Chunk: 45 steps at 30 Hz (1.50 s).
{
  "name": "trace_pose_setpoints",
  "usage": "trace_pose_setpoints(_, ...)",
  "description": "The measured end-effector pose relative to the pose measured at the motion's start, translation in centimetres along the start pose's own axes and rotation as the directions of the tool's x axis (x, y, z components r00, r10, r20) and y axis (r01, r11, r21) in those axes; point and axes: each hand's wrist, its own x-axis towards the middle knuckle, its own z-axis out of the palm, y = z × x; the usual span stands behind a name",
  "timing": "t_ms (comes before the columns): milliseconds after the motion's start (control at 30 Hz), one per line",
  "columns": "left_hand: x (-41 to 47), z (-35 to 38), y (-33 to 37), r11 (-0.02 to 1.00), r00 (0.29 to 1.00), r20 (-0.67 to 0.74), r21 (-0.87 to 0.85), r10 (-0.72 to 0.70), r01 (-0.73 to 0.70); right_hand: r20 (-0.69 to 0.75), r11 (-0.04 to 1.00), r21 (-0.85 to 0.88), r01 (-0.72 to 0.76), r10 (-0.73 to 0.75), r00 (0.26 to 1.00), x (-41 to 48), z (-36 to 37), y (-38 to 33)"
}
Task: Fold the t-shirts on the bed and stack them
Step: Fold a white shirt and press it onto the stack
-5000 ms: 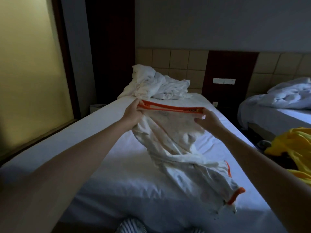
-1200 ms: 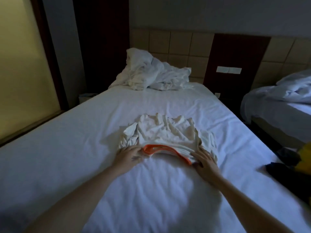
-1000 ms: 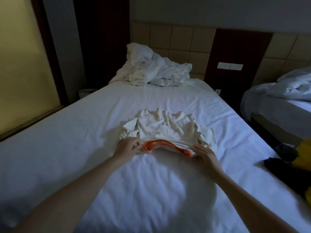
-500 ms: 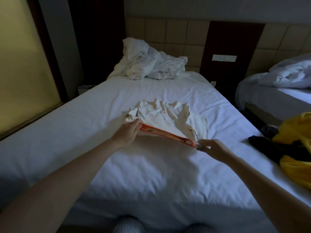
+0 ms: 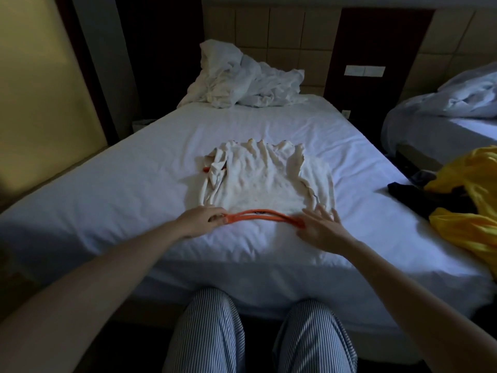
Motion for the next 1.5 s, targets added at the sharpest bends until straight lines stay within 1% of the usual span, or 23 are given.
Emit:
trace_pose_setpoints(67, -0.1, 0.0, 0.3, 0.988, 1.0, -0.024, -0.156, -0.018, 0.014, -0.033, 0.999, 0.024, 0.047, -0.046, 0.998, 0.4, 0.0, -2.0)
trace_pose_setpoints(100, -0.2, -0.1, 0.5, 0.971, 0.997, -0.058, -0.236, -0.048, 0.033, -0.024, 0.997, 0.03, 0.069, -0.069, 0.997, 0.7, 0.0, -3.1)
trace_pose_setpoints(167, -0.2, -0.5, 0.5, 0.92, 0.973, -0.167, -0.382, -0.158, 0.084, 0.019, 0.993, 0.027, 0.113, -0.114, 0.993, 1.9, 0.1, -5.4)
trace_pose_setpoints(233, 0.3, -1.0, -0.4, 0.871, 0.917, -0.27, -0.471, -0.293, 0.14, 0.022, 0.985, 0.021, 0.171, -0.172, 0.985, 3.5, 0.2, -7.9)
trace_pose_setpoints(300, 1.2, -1.5, -1.9, 0.811, 0.846, -0.312, -0.544, -0.433, 0.214, 0.022, 0.973, 0.029, 0.23, -0.23, 0.973, 5.2, 0.3, -10.3)
trace_pose_setpoints(333, 1.8, -1.7, -2.7, 0.776, 0.814, -0.305, -0.577, -0.495, 0.255, 0.03, 0.969, 0.037, 0.246, -0.247, 0.969, 6.1, 0.6, -11.4)
trace_pose_setpoints(367, 2.5, -2.0, -3.5, 0.741, 0.796, -0.281, -0.608, -0.535, 0.284, 0.039, 0.966, 0.043, 0.254, -0.255, 0.966, 7.1, 0.8, -12.5)
trace_pose_setpoints(433, 4.1, -2.6, -4.7, 0.662, 0.802, -0.19, -0.684, -0.567, 0.306, 0.048, 0.964, 0.051, 0.259, -0.262, 0.964, 9.1, 1.1, -14.4)
trace_pose_setpoints(567, 7.5, -3.8, -5.0, 0.486, 0.842, -0.018, -0.823, -0.539, 0.293, 0.11, 0.969, 0.076, 0.234, -0.242, 0.964, 12.1, 2.3, -16.7)
trace_pose_setpoints(667, 10.4, -4.2, -4.7, 0.362, 0.869, 0.095, -0.883, -0.485, 0.298, 0.083, 0.968, 0.034, 0.249, -0.251, 0.965, 12.6, 4.0, -16.8)
trace_pose_setpoints(733, 11.6, -4.3, -5.0, 0.209, 0.872, 0.196, -0.926, -0.448, 0.315, 0.059, 0.964, 0.007, 0.265, -0.265, 0.962, 12.5, 4.5, -16.5)
trace_pose_setpoints(800, 11.8, -4.7, -5.5, 0.016, 0.881, 0.236, -0.964, -0.41, 0.266, 0.058, 0.961, -0.027, 0.276, -0.274, 0.96, 12.3, 4.7, -16.3)
trace_pose_setpoints(833, 11.6, -4.9, -6.2, -0.065, 0.894, 0.219, -0.976, -0.392, 0.21, 0.061, 0.958, -0.052, 0.281, -0.278, 0.959, 12.3, 4.8, -16.3)
trace_pose_setpoints(900, 10.8, -5.2, -8.1, -0.157, 0.909, 0.154, -0.982, -0.386, 0.1, 0.075, 0.95, -0.092, 0.299, -0.293, 0.953, 12.4, 4.9, -16.4)
trace_pose_setpoints(967, 9.4, -5.4, -10.3, -0.242, 0.884, 0.123, -0.97, -0.45, 0.011, 0.109, 0.937, -0.098, 0.337, -0.326, 0.939, 12.4, 4.7, -16.6)
trace_pose_setpoints(1033, 8.4, -5.5, -11.6, -0.295, 0.844, 0.076, -0.95, -0.531, -0.1, 0.139, 0.928, -0.083, 0.363, -0.35, 0.927, 12.5, 4.4, -16.6)
trace_pose_setpoints(1100, 8.1, -5.8, -11.9, -0.304, 0.796, 0.027, -0.931, -0.605, -0.2, 0.168, 0.925, -0.094, 0.368, -0.35, 0.922, 12.5, 4.1, -16.7)
trace_pose_setpoints(1167, 8.0, -6.4, -11.8, -0.294, 0.758, -0.001, -0.921, -0.652, -0.255, 0.205, 0.923, -0.116, 0.367, -0.34, 0.918, 12.4, 3.9, -16.8)
trace_pose_setpoints(1300, 7.6, -8.6, -11.8, -0.334, 0.745, -0.003, -0.893, -0.667, -0.302, 0.236, 0.93, -0.094, 0.355, -0.326, 0.916, 12.4, 3.7, -17.1)
trace_pose_setpoints(1333, 7.0, -9.3, -11.7, -0.307, 0.726, 0.002, -0.907, -0.687, -0.288, 0.243, 0.933, -0.07, 0.352, -0.326, 0.914, 12.4, 3.7, -17.1)
trace_pose_setpoints(1400, 6.3, -10.4, -12.2, -0.271, 0.722, -0.049, -0.907, -0.691, -0.321, 0.247, 0.933, -0.021, 0.359, -0.343, 0.906, 12.2, 3.2, -17.0)
trace_pose_setpoints(1467, 5.2, -11.5, -12.9, -0.161, 0.681, -0.131, -0.923, -0.72, -0.348, 0.231, 0.926, -0.007, 0.379, -0.367, 0.901, 12.0, 2.5, -17.4)
trace_pose_setpoints(1500, 4.4, -11.9, -13.6, -0.156, 0.676, -0.135, -0.923, -0.725, -0.352, 0.203, 0.923, -0.006, 0.386, -0.376, 0.904, 12.0, 2.1, -17.9)
